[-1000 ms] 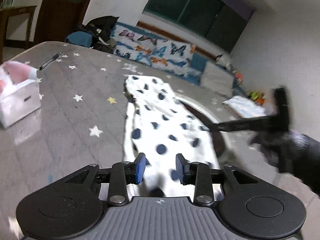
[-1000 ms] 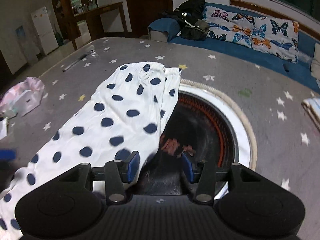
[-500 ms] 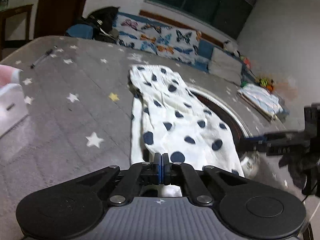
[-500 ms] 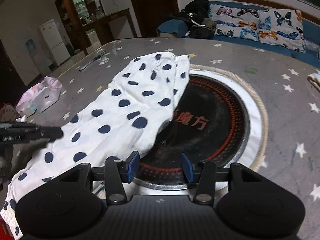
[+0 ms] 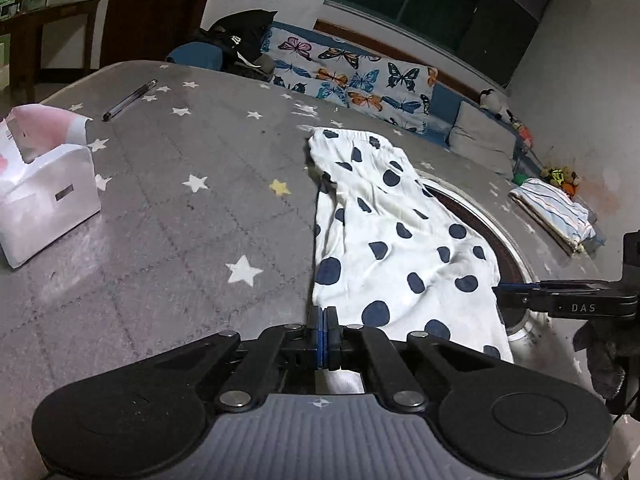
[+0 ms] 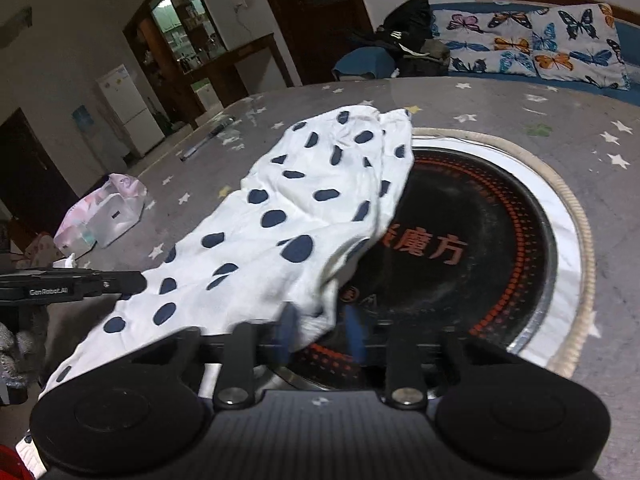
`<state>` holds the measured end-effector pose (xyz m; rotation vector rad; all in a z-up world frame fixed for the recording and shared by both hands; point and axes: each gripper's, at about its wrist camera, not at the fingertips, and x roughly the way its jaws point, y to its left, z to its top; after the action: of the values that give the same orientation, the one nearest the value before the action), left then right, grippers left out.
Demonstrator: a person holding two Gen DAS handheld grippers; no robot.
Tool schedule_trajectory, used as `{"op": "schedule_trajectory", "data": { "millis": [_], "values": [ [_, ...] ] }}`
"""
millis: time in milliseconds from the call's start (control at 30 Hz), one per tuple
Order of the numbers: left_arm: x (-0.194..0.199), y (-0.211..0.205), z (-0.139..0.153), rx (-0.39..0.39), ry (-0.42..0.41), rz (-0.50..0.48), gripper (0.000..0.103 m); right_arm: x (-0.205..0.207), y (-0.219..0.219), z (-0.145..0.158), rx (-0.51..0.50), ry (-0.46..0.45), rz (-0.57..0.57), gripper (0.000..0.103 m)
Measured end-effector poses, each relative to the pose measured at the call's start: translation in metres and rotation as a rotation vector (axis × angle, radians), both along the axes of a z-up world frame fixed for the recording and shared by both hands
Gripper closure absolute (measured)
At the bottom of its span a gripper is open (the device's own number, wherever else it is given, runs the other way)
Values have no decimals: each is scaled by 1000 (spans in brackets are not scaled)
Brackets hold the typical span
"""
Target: Fold clothes
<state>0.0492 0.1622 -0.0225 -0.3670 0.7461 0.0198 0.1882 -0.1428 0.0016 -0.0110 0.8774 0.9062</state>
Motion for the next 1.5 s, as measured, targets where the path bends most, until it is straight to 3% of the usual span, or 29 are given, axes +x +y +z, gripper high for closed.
{"op": "schedule_trajectory", "data": {
  "millis": [133,367,467,533,800,1033,1167,1367,1500],
  "values": [
    [1,-1,-1,9,13,-3,102,-11,4,8,22,-53,11,98],
    [3,-6,-1,37,23,-12,102,-26,-7,31,-20,-185,-33,100],
    [5,-7,-1,55,27,-19,102,-33,-8,28,-136,-227,-45,100],
    [5,-8,0,66,29,-21,101,-34,-10,18,-175,-205,-34,99],
    [19,-20,27,82,-34,-78,100,-30,-14,48,-117,-276,-54,95],
    [66,-46,21,69,-25,-183,100,-12,20,29,-94,-204,8,95],
    [88,-43,5,91,21,-176,100,1,27,11,-155,-160,0,95],
    [102,-22,-2,94,28,-119,100,15,32,24,-149,-196,9,93],
    [108,-16,-3,82,18,-99,100,37,55,26,-138,-199,32,85]
  ]
}}
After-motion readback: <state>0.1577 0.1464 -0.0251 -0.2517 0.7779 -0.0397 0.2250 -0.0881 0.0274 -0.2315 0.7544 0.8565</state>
